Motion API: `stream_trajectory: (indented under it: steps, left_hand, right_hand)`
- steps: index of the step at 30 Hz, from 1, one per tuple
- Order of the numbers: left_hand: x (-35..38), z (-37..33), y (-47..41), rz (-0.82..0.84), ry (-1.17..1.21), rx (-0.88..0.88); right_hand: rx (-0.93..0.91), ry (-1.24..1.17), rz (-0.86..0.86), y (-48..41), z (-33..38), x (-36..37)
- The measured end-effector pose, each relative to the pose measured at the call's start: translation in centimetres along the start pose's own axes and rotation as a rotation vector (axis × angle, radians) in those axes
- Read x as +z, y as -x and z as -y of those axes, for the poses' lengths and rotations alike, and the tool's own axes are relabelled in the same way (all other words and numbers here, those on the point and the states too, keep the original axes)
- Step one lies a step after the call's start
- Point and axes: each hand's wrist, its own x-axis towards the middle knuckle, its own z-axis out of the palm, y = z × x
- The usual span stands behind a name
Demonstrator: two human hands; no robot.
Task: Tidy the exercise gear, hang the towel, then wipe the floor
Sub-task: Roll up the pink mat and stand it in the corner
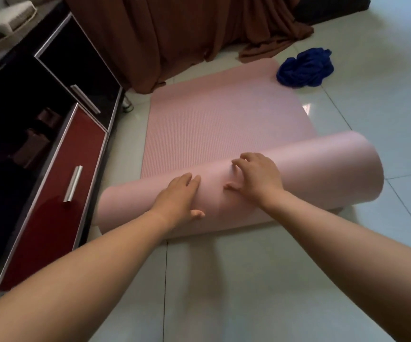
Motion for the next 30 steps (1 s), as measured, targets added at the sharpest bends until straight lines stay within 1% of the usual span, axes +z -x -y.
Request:
stream_trajectory:
  steps: [5,8,12,15,17,22,25,30]
  left_hand:
    - [0.3,0.7,-0.8,0.007,-0.026,0.044]
    - [0.6,1.4,-1.7,0.006,-0.048,0.080]
    - [0.8,2.6,-2.9,-0.009,-0.021,0.129]
    - [0.7,3.5,-3.6,-0.036,0.013,0.158]
    - [0.6,3.8,-4.2,-0.041,0.047,0.155]
    - [0.5,3.9,-5.6,-0.131,0.205,0.079]
    - [0.8,3.9,-6.2,-0.190,0.261,0.016]
    - [0.5,4.5,-7.1,-0.213,0.274,0.032]
  right_hand:
    - [-0.070,0.127,0.039,0.7,-0.1,0.6]
    - [-0.106,0.204,0.110,1.6,0.0,0.7]
    - [-0.118,0.304,0.202,1.9,0.5,0.5]
    - [-0.096,0.363,0.224,1.8,1.6,0.6]
    - [-0.052,0.357,0.244,1.7,2.7,0.8]
    - [0.079,0.320,0.281,0.8,4.9,1.0]
    - [0.089,0.338,0.293,0.1,5.7,1.2]
    - [0.090,0.330,0.312,-0.7,5.5,1.4]
